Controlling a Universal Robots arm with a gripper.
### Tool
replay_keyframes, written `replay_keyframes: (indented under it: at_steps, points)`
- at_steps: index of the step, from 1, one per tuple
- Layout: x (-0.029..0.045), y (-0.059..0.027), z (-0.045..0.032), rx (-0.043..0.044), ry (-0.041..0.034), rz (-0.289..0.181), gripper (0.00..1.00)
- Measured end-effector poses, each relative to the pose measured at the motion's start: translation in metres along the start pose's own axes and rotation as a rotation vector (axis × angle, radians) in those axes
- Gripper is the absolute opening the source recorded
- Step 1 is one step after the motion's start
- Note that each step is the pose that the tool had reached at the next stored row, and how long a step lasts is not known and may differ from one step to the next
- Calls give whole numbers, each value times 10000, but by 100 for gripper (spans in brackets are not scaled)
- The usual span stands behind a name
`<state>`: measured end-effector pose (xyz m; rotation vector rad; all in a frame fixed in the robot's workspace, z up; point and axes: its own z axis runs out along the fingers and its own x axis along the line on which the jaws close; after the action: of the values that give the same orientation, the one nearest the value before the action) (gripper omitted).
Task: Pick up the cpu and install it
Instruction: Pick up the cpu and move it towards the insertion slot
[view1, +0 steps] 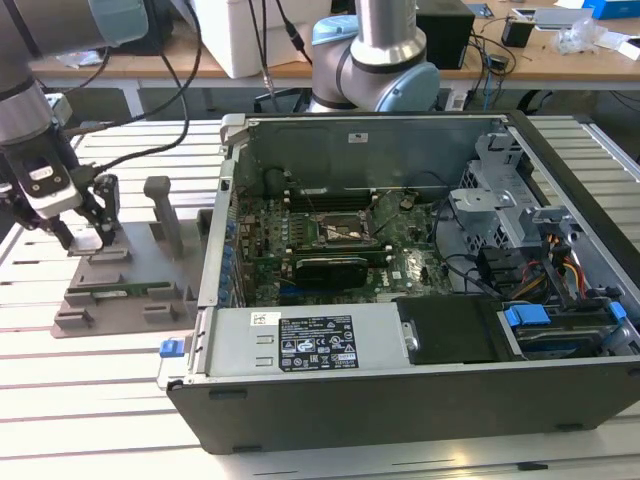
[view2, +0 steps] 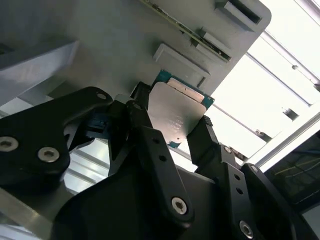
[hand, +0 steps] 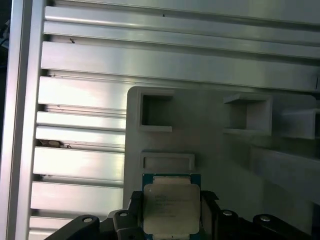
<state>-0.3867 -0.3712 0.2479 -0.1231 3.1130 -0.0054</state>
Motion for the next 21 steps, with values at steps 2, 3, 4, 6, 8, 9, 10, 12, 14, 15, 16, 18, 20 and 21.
replay_keyframes:
  at_steps: [2,3,4,6,8,9,10,12,14,15,16,18,20,21]
  points:
    - [-2,0,-65,0,1,0,55]
    - [-3,0,-93,-1,0,0,55]
    - [-3,0,-119,0,0,0,55]
    - [-5,-1,-177,0,0,0,55]
    - [-6,-1,-240,0,1,0,55]
    - [-7,-1,-267,0,0,0,55]
    - [-8,-1,-304,0,1,0,55]
    - [-10,-1,-373,0,0,0,55]
    - [-11,-2,-416,0,0,0,55]
    - [-11,-2,-445,0,0,0,55]
    - [-13,-2,-491,0,1,0,55]
    - [-15,-2,-574,0,0,0,55]
    - [-16,-3,-619,0,0,0,55]
    - [-18,-3,-678,0,0,0,55]
